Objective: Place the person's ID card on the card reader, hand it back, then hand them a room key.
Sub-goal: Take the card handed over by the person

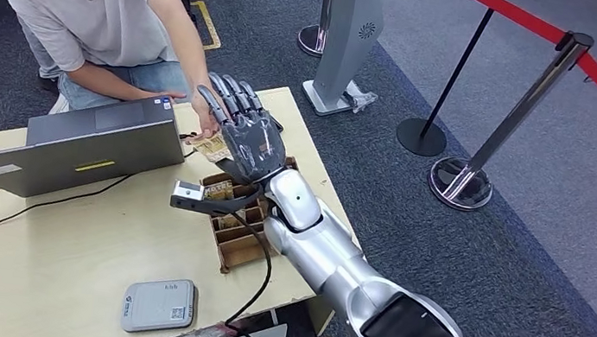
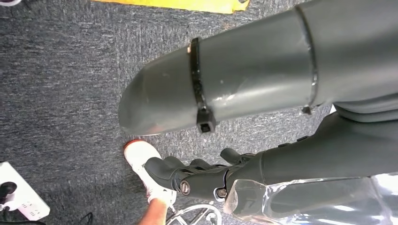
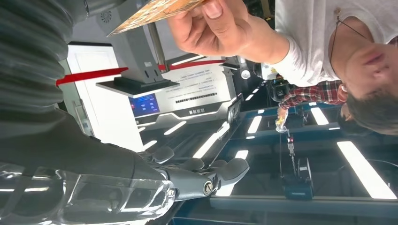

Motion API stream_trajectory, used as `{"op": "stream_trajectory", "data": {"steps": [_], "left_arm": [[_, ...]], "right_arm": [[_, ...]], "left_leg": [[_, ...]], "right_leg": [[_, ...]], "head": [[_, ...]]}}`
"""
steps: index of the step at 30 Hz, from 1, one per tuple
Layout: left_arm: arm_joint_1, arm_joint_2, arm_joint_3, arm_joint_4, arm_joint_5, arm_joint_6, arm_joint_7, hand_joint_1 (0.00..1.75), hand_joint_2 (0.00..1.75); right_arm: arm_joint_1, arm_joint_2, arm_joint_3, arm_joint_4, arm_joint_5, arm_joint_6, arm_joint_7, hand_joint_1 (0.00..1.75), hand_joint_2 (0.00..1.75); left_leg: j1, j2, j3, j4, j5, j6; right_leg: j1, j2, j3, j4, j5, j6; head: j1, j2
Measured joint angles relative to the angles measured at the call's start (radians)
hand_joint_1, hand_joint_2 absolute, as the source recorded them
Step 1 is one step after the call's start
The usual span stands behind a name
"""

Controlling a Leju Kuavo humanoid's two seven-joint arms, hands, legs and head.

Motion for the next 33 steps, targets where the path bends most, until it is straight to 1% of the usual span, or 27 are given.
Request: {"op": "stream_trajectory", "data": {"steps": [12,20,21,25,26,28,33], "left_arm": [[0.0,-0.004,0.002,0.001,0.0,-0.004,-0.016,0.0,0.0],[0.0,-0.004,0.002,0.001,-0.002,-0.009,-0.018,0.0,0.0],[0.0,-0.004,0.002,0.001,-0.002,-0.01,-0.019,0.0,0.0],[0.0,-0.004,0.002,0.001,-0.005,-0.01,-0.025,0.0,0.0],[0.0,-0.004,0.002,0.001,-0.005,-0.01,-0.026,0.0,0.0],[0.0,-0.004,0.002,0.001,-0.006,-0.01,-0.026,0.0,0.0],[0.0,-0.004,0.002,0.001,-0.012,-0.013,-0.026,0.0,0.0]], "right_arm": [[0.061,-0.044,0.003,-0.085,0.021,-0.004,0.022,0.0,1.75],[0.084,-0.061,0.003,-0.117,0.036,-0.006,0.03,0.0,1.75],[0.087,-0.063,0.003,-0.119,0.039,-0.006,0.031,0.06,1.75],[0.1,-0.071,0.003,-0.129,0.043,-0.005,0.036,1.51,1.75],[0.103,-0.072,0.003,-0.131,0.043,-0.006,0.038,1.6,1.75],[0.107,-0.076,0.003,-0.133,0.046,-0.006,0.04,1.73,1.75],[0.116,-0.082,0.003,-0.136,0.051,-0.005,0.041,1.75,1.75]], "left_leg": [[0.0,0.0,0.0,0.0,0.0,0.0],[0.0,0.0,0.0,0.0,0.0,0.0],[0.0,0.0,0.0,0.0,0.0,0.0],[0.0,0.0,0.0,0.0,0.0,0.0],[0.0,0.0,0.0,0.0,0.0,0.0],[0.0,0.0,0.0,0.0,0.0,0.0],[0.0,0.0,0.0,0.0,0.0,0.0]], "right_leg": [[0.0,0.0,0.0,0.0,0.0,0.0],[0.0,0.0,0.0,0.0,0.0,0.0],[0.0,0.0,0.0,0.0,0.0,0.0],[0.0,0.0,0.0,0.0,0.0,0.0],[0.0,0.0,0.0,0.0,0.0,0.0],[0.0,0.0,0.0,0.0,0.0,0.0],[0.0,0.0,0.0,0.0,0.0,0.0]], "head": [[0.0,0.0],[0.0,0.0],[0.0,0.0],[0.0,0.0],[0.0,0.0],[0.0,0.0],[0.0,0.0]]}}
